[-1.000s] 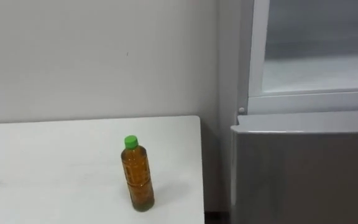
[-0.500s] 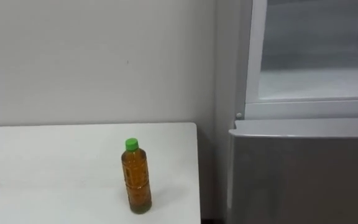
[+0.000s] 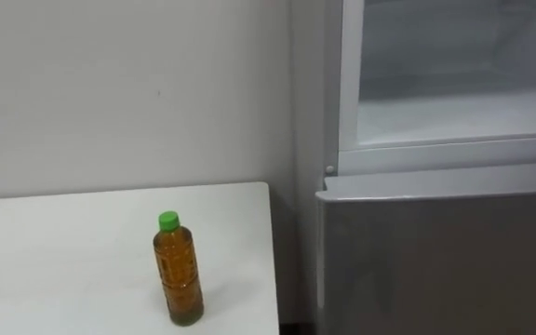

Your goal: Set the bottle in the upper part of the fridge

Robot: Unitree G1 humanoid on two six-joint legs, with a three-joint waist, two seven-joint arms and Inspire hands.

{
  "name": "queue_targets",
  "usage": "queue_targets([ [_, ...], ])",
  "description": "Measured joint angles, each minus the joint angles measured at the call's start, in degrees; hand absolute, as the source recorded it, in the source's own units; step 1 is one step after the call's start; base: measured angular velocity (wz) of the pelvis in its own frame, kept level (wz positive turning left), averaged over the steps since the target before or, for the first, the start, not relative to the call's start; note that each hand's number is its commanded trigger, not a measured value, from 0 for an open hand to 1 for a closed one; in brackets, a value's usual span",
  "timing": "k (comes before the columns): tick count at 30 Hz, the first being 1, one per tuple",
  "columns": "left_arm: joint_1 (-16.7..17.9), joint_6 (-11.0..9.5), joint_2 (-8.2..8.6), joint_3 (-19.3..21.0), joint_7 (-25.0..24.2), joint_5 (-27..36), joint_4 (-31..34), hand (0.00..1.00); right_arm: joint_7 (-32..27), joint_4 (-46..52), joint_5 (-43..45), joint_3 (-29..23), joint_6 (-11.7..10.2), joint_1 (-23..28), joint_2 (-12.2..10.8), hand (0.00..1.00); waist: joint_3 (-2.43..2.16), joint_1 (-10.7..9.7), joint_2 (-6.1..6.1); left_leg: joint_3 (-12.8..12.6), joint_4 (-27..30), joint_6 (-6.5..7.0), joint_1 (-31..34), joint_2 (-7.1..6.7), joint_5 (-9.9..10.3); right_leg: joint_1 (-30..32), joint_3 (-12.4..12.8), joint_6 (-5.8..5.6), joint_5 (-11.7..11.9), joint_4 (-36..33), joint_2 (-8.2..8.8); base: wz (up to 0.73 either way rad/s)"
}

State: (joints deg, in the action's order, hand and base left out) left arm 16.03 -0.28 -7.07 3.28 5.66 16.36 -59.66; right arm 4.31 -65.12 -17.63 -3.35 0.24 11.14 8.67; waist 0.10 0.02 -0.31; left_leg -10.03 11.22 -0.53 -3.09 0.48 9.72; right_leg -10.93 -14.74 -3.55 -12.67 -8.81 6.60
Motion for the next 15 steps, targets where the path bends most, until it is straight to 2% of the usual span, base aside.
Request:
queue_targets([
  [4,-0.8,-0.1,-0.44,-1.3,-0.1,-2.5,0.0,0.00,-0.5,-1.5,0.4,1.0,-0.2,-1.4,-0.4,0.00,0.14,-1.2,-0.52,-0.1,-0.2,0.00,0.0,-0.02,0.0,0.1,0.1,-0.02,0.0,0.0,0.00,0.00],
  [9,-0.8,-0.1,-0.46,-1.2,-0.3,-2.6,0.0,0.00,-1.1,-1.6,0.3,2.3,-0.2,-2.0,-0.4,0.00,0.00,-1.1,-0.90,-0.6,-0.4,0.00,0.2,-0.01,0.0,0.9,0.5,-0.03,0.0,0.0,0.06,-0.04],
  [15,-0.9,-0.1,-0.45,-1.2,-1.4,-2.3,-0.3,0.00,-1.2,-1.7,0.0,3.3,-0.2,-2.2,-0.4,0.00,0.10,-1.0,-0.79,-0.6,-0.5,0.01,0.4,-0.02,0.0,1.0,0.5,-0.11,0.1,0.1,0.06,0.00],
])
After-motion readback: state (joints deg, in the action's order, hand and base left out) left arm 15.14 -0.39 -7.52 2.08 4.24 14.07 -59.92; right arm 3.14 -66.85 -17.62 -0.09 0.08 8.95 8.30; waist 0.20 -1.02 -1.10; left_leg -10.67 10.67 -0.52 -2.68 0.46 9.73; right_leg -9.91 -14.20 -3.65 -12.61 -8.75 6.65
